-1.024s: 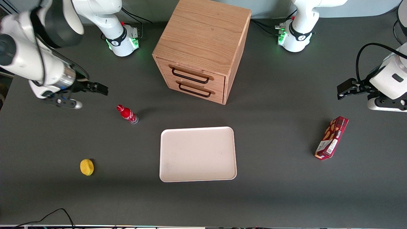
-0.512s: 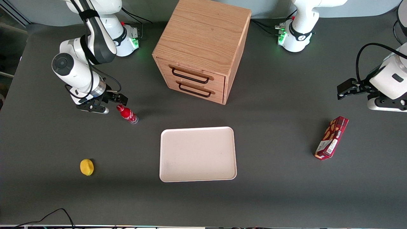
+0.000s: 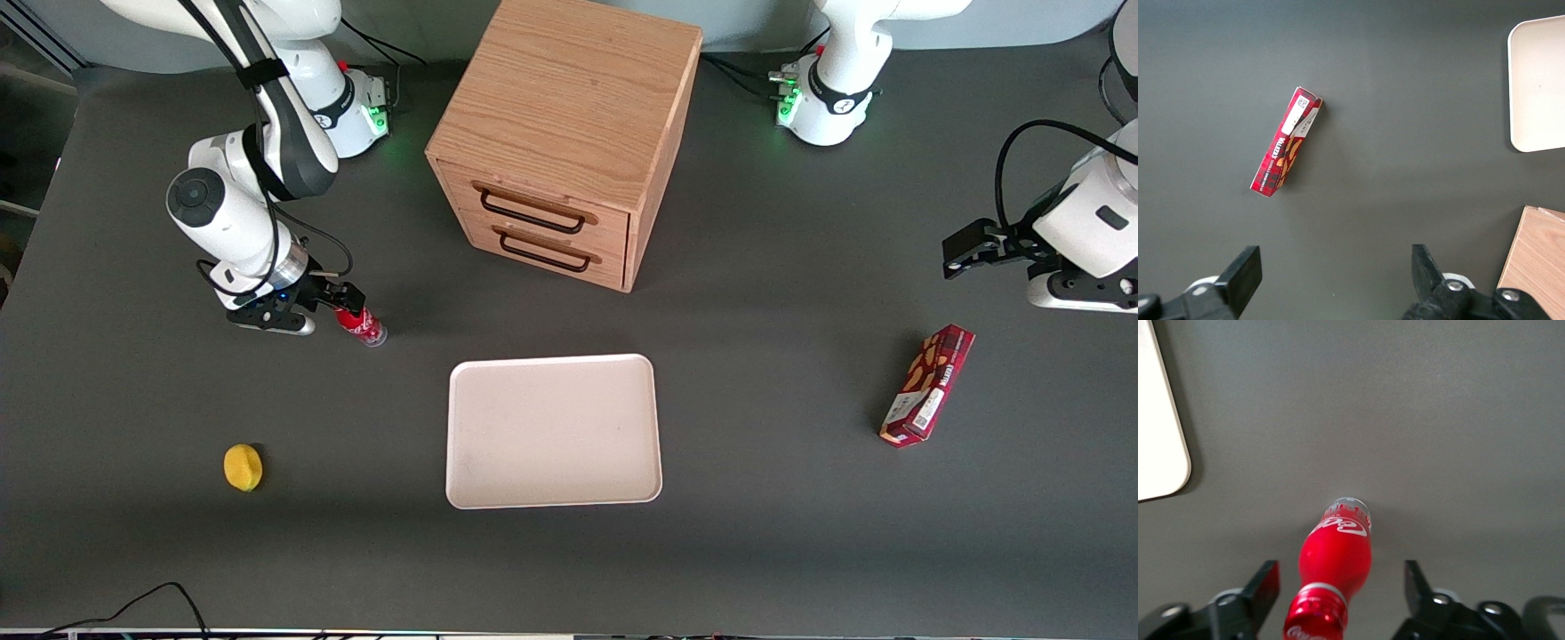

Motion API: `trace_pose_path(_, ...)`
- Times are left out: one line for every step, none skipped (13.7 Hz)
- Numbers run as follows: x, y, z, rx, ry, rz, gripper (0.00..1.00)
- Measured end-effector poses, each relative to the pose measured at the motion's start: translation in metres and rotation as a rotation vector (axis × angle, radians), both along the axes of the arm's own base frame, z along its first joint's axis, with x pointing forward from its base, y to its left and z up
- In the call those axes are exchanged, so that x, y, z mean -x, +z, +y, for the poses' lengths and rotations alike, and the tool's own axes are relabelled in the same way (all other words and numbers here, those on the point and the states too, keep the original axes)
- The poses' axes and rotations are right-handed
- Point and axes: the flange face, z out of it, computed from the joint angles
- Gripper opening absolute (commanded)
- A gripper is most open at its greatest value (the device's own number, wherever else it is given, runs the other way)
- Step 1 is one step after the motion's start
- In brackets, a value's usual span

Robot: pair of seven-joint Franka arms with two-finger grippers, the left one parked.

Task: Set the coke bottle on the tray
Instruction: 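Close the right gripper around the bottle's body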

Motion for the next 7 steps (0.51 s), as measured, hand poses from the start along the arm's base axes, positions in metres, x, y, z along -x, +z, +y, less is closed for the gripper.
trace_pose_path(-0.0001, -0.0018, 0.0000, 0.002, 0.003, 0.002, 0.00)
trace_pose_path(-0.0006, -0.0015, 0.0003, 0.002, 0.004, 0.000, 0.00)
trace_pose_path(-0.0020, 0.0004, 0.0007, 0.001, 0.004, -0.006, 0.00)
trace_pose_path(-0.0028, 0.0015, 0.0010, 0.001, 0.005, -0.008, 0.00)
trace_pose_path(-0.0027, 0.0015, 0.0010, 0.001, 0.004, -0.008, 0.00)
trace_pose_path(-0.0028, 0.0015, 0.0010, 0.001, 0.004, -0.008, 0.00)
trace_pose_path(-0.0028, 0.0018, 0.0010, 0.001, 0.004, -0.008, 0.00)
